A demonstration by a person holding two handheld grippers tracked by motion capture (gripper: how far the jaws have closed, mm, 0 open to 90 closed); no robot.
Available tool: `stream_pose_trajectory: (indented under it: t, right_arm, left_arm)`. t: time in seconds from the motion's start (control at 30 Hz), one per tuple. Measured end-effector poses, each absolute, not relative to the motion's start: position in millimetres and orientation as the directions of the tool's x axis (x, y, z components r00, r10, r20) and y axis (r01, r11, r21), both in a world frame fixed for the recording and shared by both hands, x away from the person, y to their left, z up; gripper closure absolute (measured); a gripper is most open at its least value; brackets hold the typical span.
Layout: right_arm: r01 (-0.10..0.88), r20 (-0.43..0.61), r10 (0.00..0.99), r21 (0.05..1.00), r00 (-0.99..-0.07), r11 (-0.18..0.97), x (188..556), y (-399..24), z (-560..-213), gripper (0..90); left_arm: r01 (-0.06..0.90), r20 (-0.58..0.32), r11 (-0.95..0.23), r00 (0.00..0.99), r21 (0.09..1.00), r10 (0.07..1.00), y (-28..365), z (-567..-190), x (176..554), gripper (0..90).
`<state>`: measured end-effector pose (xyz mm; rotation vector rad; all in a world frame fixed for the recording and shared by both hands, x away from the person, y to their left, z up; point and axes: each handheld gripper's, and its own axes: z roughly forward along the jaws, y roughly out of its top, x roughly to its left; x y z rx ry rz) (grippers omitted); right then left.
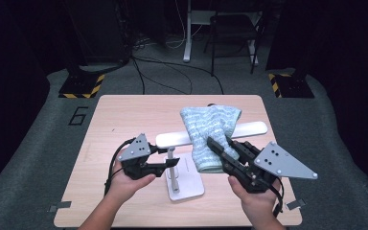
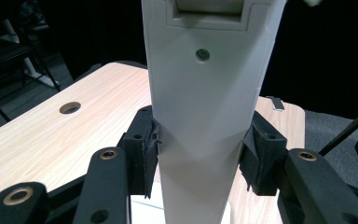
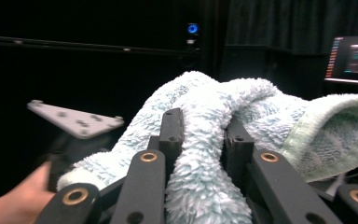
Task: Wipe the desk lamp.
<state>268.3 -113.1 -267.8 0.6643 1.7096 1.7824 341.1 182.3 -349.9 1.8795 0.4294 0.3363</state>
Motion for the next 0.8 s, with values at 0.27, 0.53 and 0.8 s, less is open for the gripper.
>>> stream_pose_trajectory:
  t: [0.27,0.53,0.8]
  right_arm:
    - [-0.121,-0.090,0.777,0.993,-0.624,0.018,285,-107,-279,73.2]
    - [-0.100,-0.098,0.804,0.994,-0.587,0.048,295,-99,-283,71.4]
    - [-0.091,-0.106,0.829,0.994,-0.549,0.068,303,-100,-290,69.7]
  left_arm:
    - [0.132,0.020,-0.302,0.891,0.944,0.454,182,-351,340,52.5]
    - [0.131,0.022,-0.309,0.895,0.942,0.445,182,-351,341,52.5]
    - [0.131,0.020,-0.303,0.893,0.944,0.450,180,-352,340,52.5]
